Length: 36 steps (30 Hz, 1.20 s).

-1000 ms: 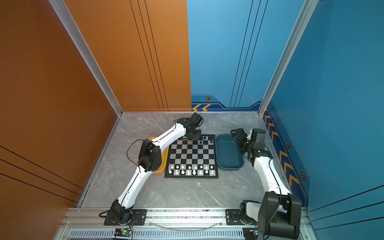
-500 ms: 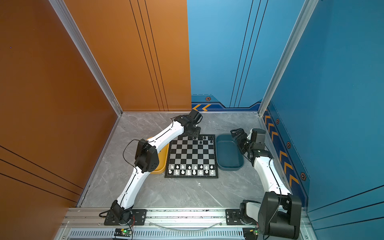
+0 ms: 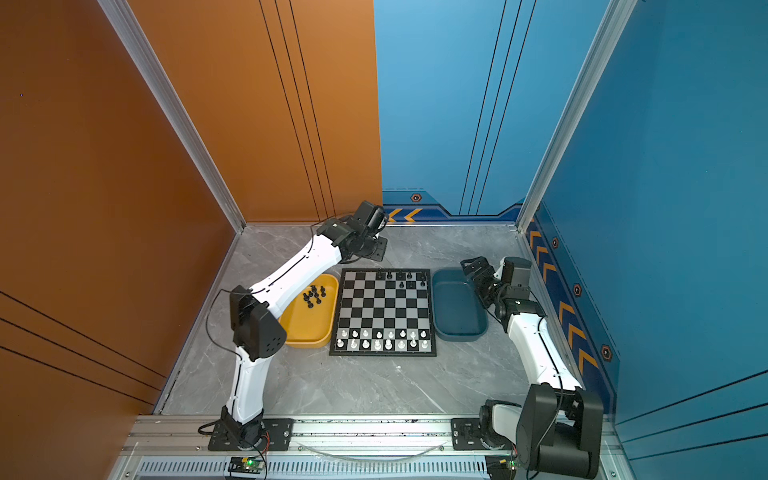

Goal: Set up the chess pieces on the board
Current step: 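Move the empty left gripper back over the yellow tray, then lower the left gripper and close on a black pawn in the tray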

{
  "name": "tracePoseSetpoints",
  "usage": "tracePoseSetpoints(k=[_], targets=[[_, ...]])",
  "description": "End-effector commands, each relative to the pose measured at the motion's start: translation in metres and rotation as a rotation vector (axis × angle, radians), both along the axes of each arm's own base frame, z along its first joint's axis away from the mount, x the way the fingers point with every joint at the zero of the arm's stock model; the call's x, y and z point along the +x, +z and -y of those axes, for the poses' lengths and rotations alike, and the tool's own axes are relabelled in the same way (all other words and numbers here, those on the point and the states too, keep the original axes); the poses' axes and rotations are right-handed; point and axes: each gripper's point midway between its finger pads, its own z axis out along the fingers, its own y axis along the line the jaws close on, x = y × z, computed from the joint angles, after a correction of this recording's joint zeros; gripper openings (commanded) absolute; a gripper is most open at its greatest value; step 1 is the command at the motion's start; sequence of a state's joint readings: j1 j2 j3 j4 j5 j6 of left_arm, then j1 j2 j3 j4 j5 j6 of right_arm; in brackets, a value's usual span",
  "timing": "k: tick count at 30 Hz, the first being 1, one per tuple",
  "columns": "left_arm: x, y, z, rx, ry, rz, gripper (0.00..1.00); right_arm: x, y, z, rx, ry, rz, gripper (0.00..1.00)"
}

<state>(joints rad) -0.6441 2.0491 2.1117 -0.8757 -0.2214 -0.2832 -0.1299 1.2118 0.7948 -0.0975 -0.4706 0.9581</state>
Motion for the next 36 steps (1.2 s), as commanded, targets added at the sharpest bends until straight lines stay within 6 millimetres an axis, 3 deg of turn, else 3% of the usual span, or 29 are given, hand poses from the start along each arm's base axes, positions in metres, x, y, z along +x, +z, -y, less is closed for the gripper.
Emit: tracePoseSetpoints(k=[1,6,12,19,25,36], targets=[[-0.004,0.016,-0.042,0.040,0.077,0.054,0.44,-0.004,0.011,-0.002,-0.015,0.003,0.020,1.00],[-0.020,0.008,-0.098,-0.007,0.191,0.058,0.45,-0.006,0.013,-0.004,-0.025,0.000,0.018,1.00],[-0.039,-0.036,-0.155,0.010,0.320,-0.025,0.43,-0.007,0.013,-0.009,-0.041,0.001,0.015,1.00],[-0.061,-0.089,-0.197,0.059,0.426,-0.138,0.39,-0.004,0.012,-0.016,-0.057,0.014,0.006,1.00],[-0.074,-0.117,-0.210,0.084,0.454,-0.203,0.37,-0.001,0.008,-0.022,-0.064,0.028,-0.008,1.00],[-0.072,-0.153,-0.209,0.103,0.456,-0.296,0.31,0.002,0.005,-0.026,-0.072,0.045,-0.020,1.00]])
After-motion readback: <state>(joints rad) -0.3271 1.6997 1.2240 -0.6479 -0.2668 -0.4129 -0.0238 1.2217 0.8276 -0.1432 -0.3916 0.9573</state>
